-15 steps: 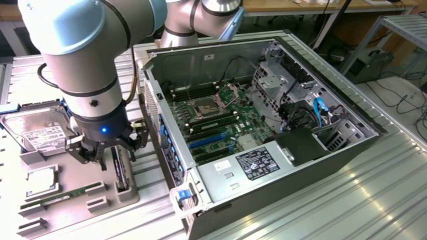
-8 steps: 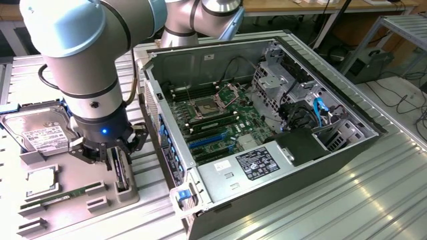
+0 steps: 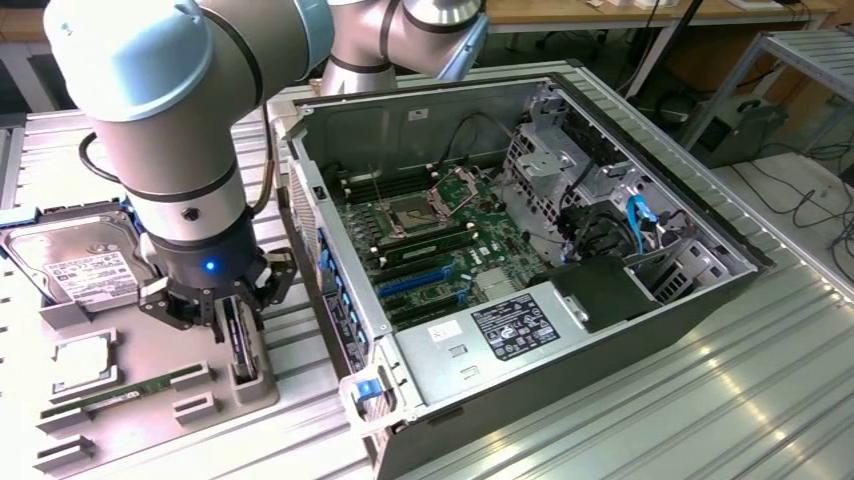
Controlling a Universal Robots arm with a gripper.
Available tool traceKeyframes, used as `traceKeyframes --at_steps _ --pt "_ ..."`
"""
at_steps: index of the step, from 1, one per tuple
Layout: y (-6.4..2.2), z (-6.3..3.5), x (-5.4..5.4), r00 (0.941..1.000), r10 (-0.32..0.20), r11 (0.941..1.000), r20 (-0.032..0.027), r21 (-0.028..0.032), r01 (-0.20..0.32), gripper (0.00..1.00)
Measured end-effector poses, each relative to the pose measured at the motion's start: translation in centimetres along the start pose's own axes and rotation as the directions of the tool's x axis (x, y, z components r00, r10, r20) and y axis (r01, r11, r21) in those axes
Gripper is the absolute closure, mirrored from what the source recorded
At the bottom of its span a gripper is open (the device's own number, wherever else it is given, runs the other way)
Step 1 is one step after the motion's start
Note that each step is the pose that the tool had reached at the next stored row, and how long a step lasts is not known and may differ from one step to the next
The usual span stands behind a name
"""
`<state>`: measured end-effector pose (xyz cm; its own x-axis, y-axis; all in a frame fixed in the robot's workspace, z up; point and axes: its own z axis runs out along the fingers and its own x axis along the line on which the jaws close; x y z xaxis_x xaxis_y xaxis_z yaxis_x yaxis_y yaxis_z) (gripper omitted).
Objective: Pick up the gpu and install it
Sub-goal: 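Pick up the gpu and move the gpu toward the slot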
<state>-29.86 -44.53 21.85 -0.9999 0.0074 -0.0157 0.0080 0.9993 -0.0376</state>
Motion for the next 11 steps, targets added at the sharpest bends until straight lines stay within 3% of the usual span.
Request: traceKeyframes --at_steps 5,6,11 --pt "0.03 0.14 0.00 1.0000 0.000 1.0000 0.0001 0.0000 0.000 0.56" --pt "0.05 0.16 0.00 1.0000 0.000 1.0000 0.0001 0.0000 0.000 0.64" --pt "0.16 0.21 0.01 1.0000 0.000 1.0000 0.0001 0.0001 0.000 0.64"
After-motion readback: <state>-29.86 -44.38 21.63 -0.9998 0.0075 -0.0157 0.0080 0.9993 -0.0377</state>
